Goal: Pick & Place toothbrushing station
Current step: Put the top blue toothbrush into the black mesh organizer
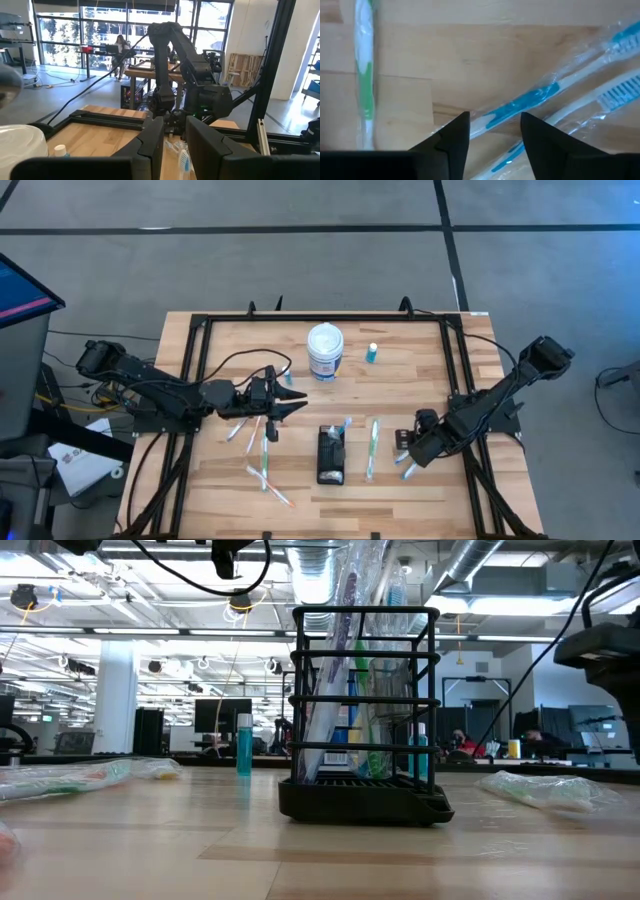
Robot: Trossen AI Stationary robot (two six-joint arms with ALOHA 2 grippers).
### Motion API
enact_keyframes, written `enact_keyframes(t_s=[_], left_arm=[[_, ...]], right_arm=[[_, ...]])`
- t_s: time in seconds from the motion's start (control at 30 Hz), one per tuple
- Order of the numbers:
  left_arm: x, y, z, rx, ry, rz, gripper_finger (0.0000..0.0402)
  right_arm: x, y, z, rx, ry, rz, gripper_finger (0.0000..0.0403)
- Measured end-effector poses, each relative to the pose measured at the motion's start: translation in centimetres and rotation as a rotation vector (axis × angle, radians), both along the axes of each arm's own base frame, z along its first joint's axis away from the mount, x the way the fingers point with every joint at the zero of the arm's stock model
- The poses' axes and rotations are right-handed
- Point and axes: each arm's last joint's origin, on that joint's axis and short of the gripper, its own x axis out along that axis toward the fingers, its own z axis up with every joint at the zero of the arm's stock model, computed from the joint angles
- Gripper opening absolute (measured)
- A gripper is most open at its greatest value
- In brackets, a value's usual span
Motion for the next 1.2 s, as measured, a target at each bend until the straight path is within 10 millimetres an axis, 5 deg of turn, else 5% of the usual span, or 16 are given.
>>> enact_keyframes(t_s=[0.4, 0.93, 1.2], left_arm=[[0.0, 0.0, 0.0, 0.001, 0.003, 0.0, 0.0076], [0.0, 0.0, -0.1, 0.002, 0.006, 0.0, 0.0076], [0.0, 0.0, -0.1, 0.002, 0.007, 0.0, 0.0076]], right_arm=[[-0.4, 0.4, 0.0, 0.046, 0.035, -0.018, 0.0119], [1.0, 0.5, -2.7, -0.001, 0.135, -0.059, 0.0226], [0.9, 0.2, -2.8, -0.002, 0.157, -0.071, 0.0154]])
